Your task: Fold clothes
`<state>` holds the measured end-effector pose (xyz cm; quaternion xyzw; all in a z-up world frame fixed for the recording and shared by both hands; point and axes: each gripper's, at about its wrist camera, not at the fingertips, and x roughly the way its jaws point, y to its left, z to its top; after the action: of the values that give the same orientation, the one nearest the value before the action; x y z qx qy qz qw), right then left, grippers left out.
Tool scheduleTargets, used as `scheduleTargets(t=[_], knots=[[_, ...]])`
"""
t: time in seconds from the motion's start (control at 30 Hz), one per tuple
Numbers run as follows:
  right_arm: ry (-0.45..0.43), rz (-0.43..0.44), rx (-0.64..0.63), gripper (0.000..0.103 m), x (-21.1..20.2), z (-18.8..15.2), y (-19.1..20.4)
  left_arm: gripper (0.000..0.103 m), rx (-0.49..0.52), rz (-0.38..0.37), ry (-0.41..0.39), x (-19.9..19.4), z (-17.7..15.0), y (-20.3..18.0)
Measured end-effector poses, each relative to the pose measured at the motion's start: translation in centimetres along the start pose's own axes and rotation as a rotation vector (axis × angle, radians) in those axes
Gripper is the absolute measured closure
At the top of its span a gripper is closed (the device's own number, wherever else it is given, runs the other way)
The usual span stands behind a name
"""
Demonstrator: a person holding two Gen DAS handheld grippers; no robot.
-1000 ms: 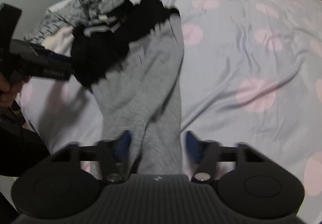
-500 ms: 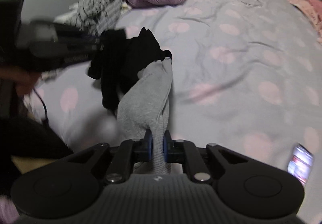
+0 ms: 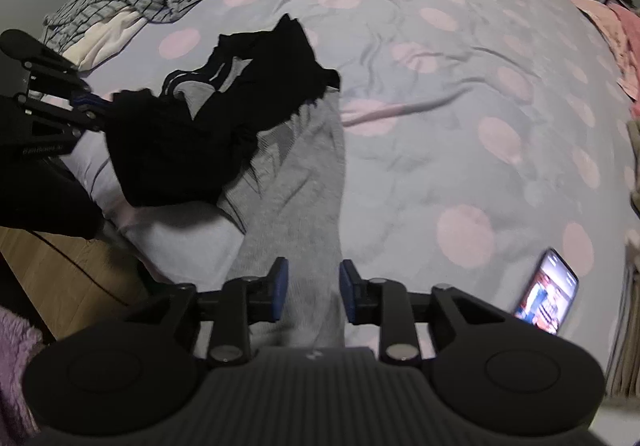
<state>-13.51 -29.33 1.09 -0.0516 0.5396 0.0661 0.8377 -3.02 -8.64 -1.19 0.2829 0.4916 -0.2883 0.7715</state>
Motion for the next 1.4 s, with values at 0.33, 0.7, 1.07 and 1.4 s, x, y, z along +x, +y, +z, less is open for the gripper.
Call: scheduleTargets(t=[0.33, 0.7, 1.07, 1.4], knots=[[-0.023, 0.064, -0.131, 0.065, 3.0, 4.7, 2.5, 0.087, -0.128, 0.059, 0.141, 1.1, -2.1, 4.4], [-0.091, 0.234, 0.017, 0.062, 8.0, 10.9, 5.6, 0.056, -0.115, 0.005, -0.046, -0.3, 2.1, 6.7], [-0.002, 0.245, 0.168, 0.088, 14.9, 12.4, 6.2, 0.080, -0.302, -0.194, 0.044, 7.6, 3.4, 8.7], [-0.140, 0.121, 0.177, 0.097, 6.1, 10.9, 1.2, 0.098, -0.293, -0.075, -0.093, 3.7, 6.0, 7.7]])
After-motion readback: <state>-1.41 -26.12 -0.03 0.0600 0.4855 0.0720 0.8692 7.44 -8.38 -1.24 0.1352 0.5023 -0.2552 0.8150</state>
